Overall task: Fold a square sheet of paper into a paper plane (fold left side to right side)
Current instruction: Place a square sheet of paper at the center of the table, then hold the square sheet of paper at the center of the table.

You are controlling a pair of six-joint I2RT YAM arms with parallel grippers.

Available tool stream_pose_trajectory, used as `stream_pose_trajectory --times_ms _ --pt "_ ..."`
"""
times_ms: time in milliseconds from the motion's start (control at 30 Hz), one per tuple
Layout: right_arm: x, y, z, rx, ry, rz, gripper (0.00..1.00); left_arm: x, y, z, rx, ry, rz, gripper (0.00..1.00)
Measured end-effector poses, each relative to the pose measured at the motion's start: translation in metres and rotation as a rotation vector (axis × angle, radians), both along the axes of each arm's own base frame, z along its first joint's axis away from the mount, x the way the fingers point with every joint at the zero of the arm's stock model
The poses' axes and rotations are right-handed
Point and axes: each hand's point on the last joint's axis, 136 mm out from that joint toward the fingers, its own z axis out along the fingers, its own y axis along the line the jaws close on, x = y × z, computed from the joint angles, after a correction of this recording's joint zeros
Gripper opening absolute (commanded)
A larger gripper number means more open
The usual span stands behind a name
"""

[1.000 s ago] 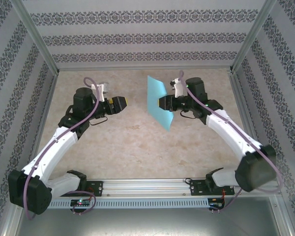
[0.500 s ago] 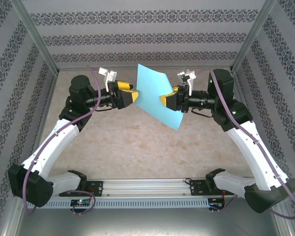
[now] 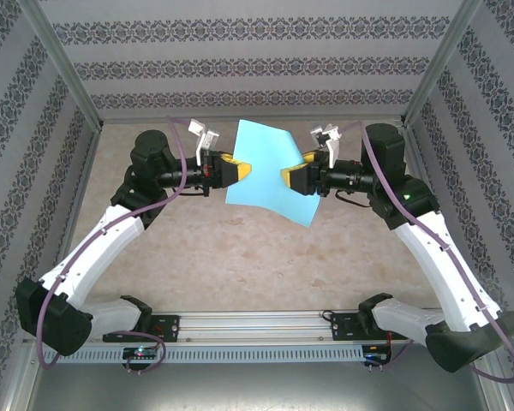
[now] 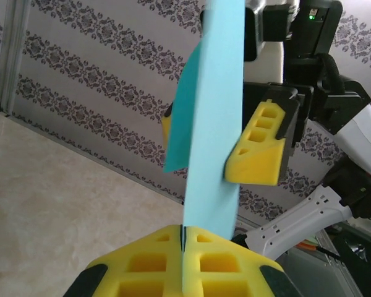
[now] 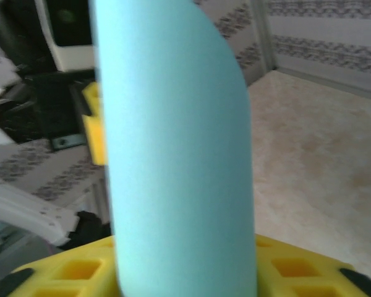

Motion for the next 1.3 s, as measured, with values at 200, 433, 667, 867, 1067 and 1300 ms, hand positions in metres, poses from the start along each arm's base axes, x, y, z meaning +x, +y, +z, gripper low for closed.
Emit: stream_pose_trajectory --times_ms 200,433,667,867,1067,1300 --pt "0.033 -0.039 -0.034 -0.102 0.041 -0.262 0.8 0.018 0.003 -0.042 0.048 0.107 0.098 0.0" --pt "0.059 -0.104 -0.085 -0.195 0.161 -0.595 0.87 0.044 0.011 -0.16 0.18 0.415 0.253 0.0" --pt "0.059 -0.11 -0.138 -0.188 0.331 -0.656 0.58 0.052 0.033 -0.272 0.353 0.689 0.437 0.0" --pt "0.061 -0.083 -0.213 -0.166 0.587 -0.612 0.27 0.054 0.049 -0.323 0.472 0.809 0.543 0.0" --pt "0.051 -0.033 -0.267 -0.243 0.725 -0.506 0.03 0.054 0.065 -0.34 0.576 0.858 0.623 0.0" --pt "0.048 0.003 -0.324 -0.331 0.835 -0.45 0.0 0.057 0.07 -0.337 0.61 0.857 0.652 0.0"
